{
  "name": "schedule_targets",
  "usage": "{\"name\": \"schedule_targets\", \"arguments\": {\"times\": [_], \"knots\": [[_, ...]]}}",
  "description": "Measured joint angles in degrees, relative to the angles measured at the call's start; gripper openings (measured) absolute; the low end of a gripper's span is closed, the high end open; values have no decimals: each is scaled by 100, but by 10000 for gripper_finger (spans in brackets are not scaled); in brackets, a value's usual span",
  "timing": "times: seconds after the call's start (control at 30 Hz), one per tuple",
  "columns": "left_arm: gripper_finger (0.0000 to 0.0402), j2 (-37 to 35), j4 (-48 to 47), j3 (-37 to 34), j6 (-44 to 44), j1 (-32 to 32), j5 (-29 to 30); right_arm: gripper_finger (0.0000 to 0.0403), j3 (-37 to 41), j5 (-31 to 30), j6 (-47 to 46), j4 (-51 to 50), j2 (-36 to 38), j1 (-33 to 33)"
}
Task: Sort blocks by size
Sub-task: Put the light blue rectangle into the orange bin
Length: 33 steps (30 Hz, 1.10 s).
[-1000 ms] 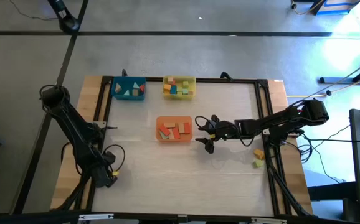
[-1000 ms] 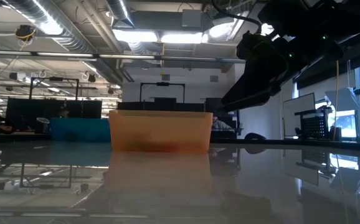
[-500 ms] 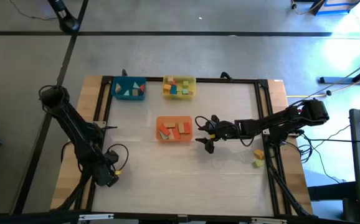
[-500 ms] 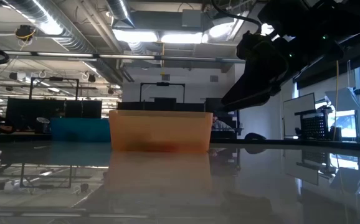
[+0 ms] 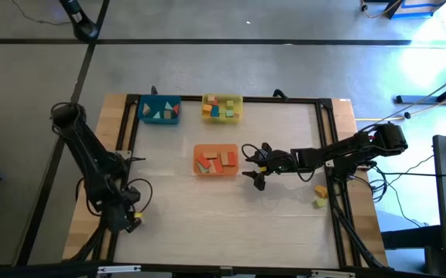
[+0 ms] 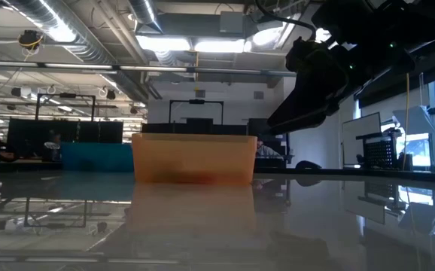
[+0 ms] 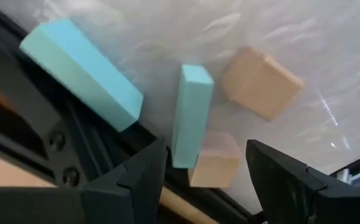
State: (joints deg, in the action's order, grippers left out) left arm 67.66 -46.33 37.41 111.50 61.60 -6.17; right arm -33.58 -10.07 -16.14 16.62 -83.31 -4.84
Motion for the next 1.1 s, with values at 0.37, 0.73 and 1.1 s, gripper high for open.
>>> {"name": "schedule_targets", "arguments": {"times": [0.37,0.73,1.1], "knots": [[209,109,645,-514,358,141,210,276,0,0,0,6,0,0],[98,118,407,-538,-13,58,42,276,0,-146,0,2,0,0],[35,-93,101,-322,-458,60,40,276,1,-246,15,-2,0,0]]}}
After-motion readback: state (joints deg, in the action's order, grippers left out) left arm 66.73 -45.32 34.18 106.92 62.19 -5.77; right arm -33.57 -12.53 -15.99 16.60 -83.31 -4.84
